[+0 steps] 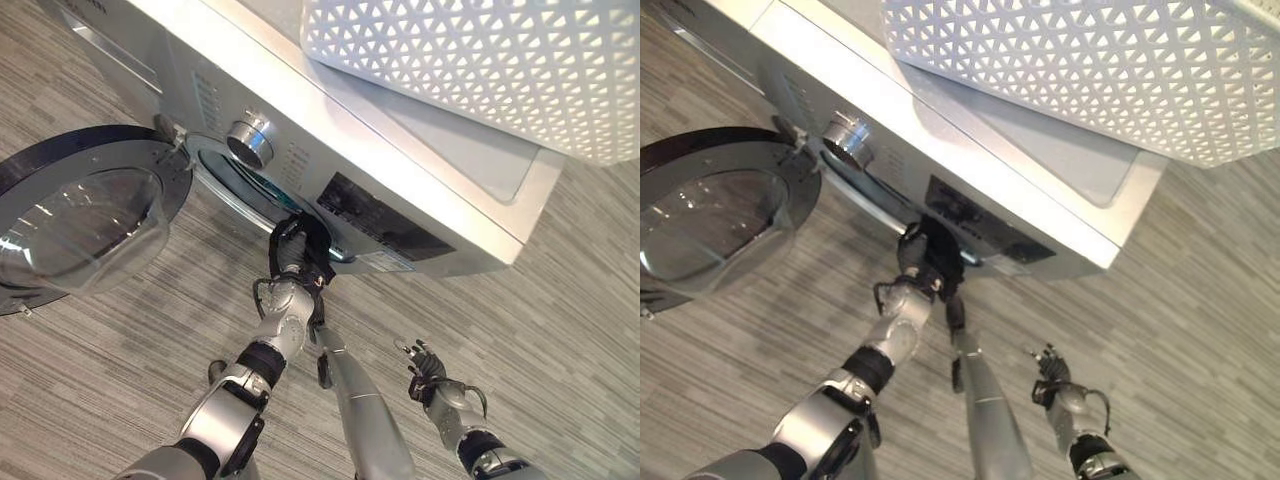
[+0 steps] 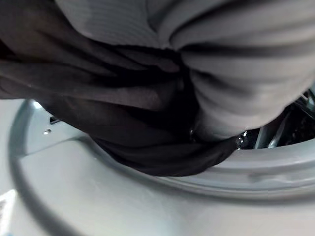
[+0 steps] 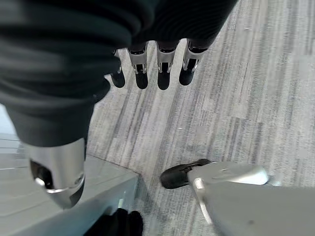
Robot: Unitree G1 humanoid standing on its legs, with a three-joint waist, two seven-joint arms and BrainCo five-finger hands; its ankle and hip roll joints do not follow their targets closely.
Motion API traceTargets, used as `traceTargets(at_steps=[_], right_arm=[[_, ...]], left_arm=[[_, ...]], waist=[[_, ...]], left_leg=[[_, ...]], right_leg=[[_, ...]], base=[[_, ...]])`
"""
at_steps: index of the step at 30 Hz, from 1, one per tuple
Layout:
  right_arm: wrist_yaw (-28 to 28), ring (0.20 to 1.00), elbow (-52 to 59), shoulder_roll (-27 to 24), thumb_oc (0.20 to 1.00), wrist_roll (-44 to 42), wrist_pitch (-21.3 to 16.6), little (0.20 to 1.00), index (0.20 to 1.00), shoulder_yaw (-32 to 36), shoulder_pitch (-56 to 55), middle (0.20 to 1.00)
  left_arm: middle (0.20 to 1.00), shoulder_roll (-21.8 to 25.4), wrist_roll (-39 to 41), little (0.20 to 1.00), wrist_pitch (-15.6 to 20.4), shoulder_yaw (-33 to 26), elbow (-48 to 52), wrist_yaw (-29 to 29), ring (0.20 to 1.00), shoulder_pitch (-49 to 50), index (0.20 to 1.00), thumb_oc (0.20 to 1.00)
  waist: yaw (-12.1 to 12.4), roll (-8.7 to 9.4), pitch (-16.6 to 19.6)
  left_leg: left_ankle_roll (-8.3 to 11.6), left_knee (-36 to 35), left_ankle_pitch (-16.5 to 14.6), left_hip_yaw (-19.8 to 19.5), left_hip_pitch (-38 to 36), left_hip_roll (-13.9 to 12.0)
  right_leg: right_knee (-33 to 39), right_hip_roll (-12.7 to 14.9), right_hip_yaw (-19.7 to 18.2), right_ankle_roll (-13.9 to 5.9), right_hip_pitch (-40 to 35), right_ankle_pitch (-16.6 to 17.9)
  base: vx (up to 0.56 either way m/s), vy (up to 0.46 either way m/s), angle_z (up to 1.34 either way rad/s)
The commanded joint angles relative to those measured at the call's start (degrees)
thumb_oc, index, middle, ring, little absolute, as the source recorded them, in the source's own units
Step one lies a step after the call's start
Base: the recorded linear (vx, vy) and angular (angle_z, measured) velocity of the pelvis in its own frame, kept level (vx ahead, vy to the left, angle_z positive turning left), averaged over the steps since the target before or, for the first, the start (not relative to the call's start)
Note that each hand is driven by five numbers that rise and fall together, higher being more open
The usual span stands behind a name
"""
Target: Grab the laundry basket,head to the washer,open it,put in the laundry and shut it.
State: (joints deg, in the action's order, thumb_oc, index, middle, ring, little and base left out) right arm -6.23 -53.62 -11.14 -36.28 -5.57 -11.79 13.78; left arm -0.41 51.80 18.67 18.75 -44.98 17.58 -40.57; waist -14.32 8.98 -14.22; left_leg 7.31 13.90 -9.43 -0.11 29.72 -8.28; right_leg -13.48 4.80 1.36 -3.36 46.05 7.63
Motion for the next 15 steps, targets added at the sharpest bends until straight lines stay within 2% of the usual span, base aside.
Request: traceTargets(at_steps=[1, 2, 3, 4, 6, 7, 8, 9, 10, 11, 12, 15], right_arm=[[0.1, 1.000, 2.9, -2.0, 1.000, -0.9, -2.2, 1.000, 1.000, -3.0, -2.4, 1.000], [0.1, 1.000, 2.9, -2.1, 1.000, -0.9, -2.2, 1.000, 1.000, -3.0, -2.5, 1.000], [0.2, 1.000, 3.2, -2.2, 1.000, -0.7, -2.2, 1.000, 1.000, -2.7, -3.1, 1.000], [0.3, 1.000, 3.5, -2.3, 1.000, -0.5, -2.3, 1.000, 1.000, -2.4, -3.5, 1.000], [0.3, 1.000, 3.5, -2.3, 1.000, -0.5, -2.3, 1.000, 1.000, -2.4, -3.5, 1.000], [0.6, 1.000, 4.2, -2.6, 1.000, -0.3, -2.2, 1.000, 1.000, -1.8, -4.1, 1.000], [1.1, 1.000, 4.8, -3.3, 1.000, -0.1, -2.3, 1.000, 1.000, -1.1, -4.4, 1.000], [1.1, 1.000, 4.8, -3.3, 1.000, -0.1, -2.3, 1.000, 1.000, -1.1, -4.3, 1.000], [1.3, 1.000, 5.3, -3.5, 1.000, -0.1, -2.4, 1.000, 1.000, -1.1, -4.3, 1.000], [1.5, 1.000, 6.0, -3.8, 1.000, 0.0, -2.5, 1.000, 1.000, -1.3, -4.2, 1.000], [1.8, 1.000, 7.7, -4.2, 1.000, 0.0, -2.8, 1.000, 1.000, -1.9, -4.1, 1.000], [1.9, 1.000, 8.9, -4.6, 1.000, -0.3, -3.1, 1.000, 1.000, -2.3, -3.8, 1.000]], left_arm=[[0.200, -0.1, -2.0, 0.200, 3.1, -1.2, 0.7, 0.0, 0.200, -10.1, 0.200, 0.200], [0.200, -0.1, -2.0, 0.200, 3.1, -1.2, 0.7, -0.1, 0.200, -10.0, 0.200, 0.200], [0.200, 1.1, -2.0, 0.200, 3.3, -2.1, 0.8, 0.2, 0.200, -10.6, 0.200, 0.200], [0.200, 1.6, -1.8, 0.200, 3.6, -2.7, 1.0, 0.4, 0.200, -10.6, 0.200, 0.200], [0.200, 1.6, -1.8, 0.200, 3.6, -2.7, 1.0, 0.4, 0.200, -10.6, 0.200, 0.200], [0.200, 3.3, -1.7, 0.200, 4.2, -4.1, 2.5, 0.9, 0.200, -10.2, 0.200, 0.200], [0.200, 6.5, -1.8, 0.200, 4.7, -5.9, 2.3, 1.3, 0.200, -11.1, 0.200, 0.200], [0.200, 6.6, -1.8, 0.200, 4.8, -6.0, 2.2, 1.3, 0.200, -11.3, 0.200, 0.200], [0.200, 7.3, -1.6, 0.200, 4.9, -6.5, 1.5, 1.5, 0.200, -12.6, 0.200, 0.200], [0.200, 8.2, -0.9, 0.200, 5.1, -7.3, 0.4, 1.7, 0.200, -14.6, 0.200, 0.200], [0.200, 9.1, 0.0, 0.200, 5.6, -7.9, -0.2, 2.2, 0.200, -18.2, 0.200, 0.200], [0.200, 9.7, 1.1, 0.200, 6.1, -8.2, -1.3, 2.4, 0.200, -22.8, 0.200, 0.200]], waist=[[-1.7, 1.41, 2.1], [-1.3, 0.75, 2.1], [-1.8, 1.31, 2.2], [-1.5, 0.57, 2.1], [-1.5, 0.57, 2.1], [-1.8, 1.00, 2.0], [-1.2, 0.29, 1.4], [-1.7, 0.88, 1.5], [-1.4, 0.36, 1.4], [-2.0, 0.99, 1.4], [-2.0, 0.57, 1.5], [-2.6, 0.57, 1.5]], left_leg=[[0.09, 9.6, -3.3, -1.1, 2.9, -2.2], [0.14, 9.5, -4.8, -1.2, 2.0, -2.9], [0.10, 9.7, -3.3, -1.2, 3.3, -2.4], [0.17, 9.6, -4.7, -1.3, 2.5, -3.0], [0.17, 9.6, -4.7, -1.3, 2.5, -3.0], [0.19, 9.1, -3.0, -1.3, 3.5, -2.4], [0.47, 8.6, -4.2, -1.6, 3.3, -2.8], [0.44, 8.7, -2.7, -1.5, 4.3, -2.1], [0.54, 8.8, -4.2, -1.6, 3.8, -2.8], [0.57, 9.1, -2.8, -1.6, 5.3, -2.2], [0.67, 9.5, -4.3, -1.8, 5.4, -2.9], [0.76, 10.6, -4.8, -1.9, 6.8, -3.2]], right_leg=[[-4.0, 1.2, -2.9, -5.41, 0.6, -6.7], [-4.8, 0.7, -2.5, -5.66, 0.1, -8.3], [-4.3, 1.2, -2.8, -5.42, 1.1, -6.9], [-5.3, 0.7, -2.5, -5.71, 0.9, -8.6], [-5.3, 0.7, -2.5, -5.71, 0.9, -8.6], [-4.5, 1.3, -2.7, -5.50, 1.7, -7.0], [-5.5, 0.9, -2.3, -5.83, 2.1, -8.7], [-4.8, 1.5, -2.5, -5.54, 2.7, -7.0], [-5.7, 0.9, -2.3, -5.84, 2.6, -8.7], [-5.3, 1.5, -2.4, -5.53, 3.7, -7.1], [-6.4, 0.9, -2.2, -5.92, 4.3, -8.7], [-7.2, 0.7, -2.2, -5.96, 5.7, -9.0]], base=[[0.09, -0.016, -0.04], [0.02, -0.044, -0.10], [0.09, -0.007, -0.20], [0.01, -0.026, -0.15], [0.01, -0.006, -0.01], [0.00, 0.000, 0.00], [-0.07, -0.039, -0.02], [0.08, -0.007, 0.02], [-0.08, -0.038, 0.15], [0.07, -0.025, 0.19], [0.00, -0.035, 0.24], [0.02, -0.034, 0.10]])
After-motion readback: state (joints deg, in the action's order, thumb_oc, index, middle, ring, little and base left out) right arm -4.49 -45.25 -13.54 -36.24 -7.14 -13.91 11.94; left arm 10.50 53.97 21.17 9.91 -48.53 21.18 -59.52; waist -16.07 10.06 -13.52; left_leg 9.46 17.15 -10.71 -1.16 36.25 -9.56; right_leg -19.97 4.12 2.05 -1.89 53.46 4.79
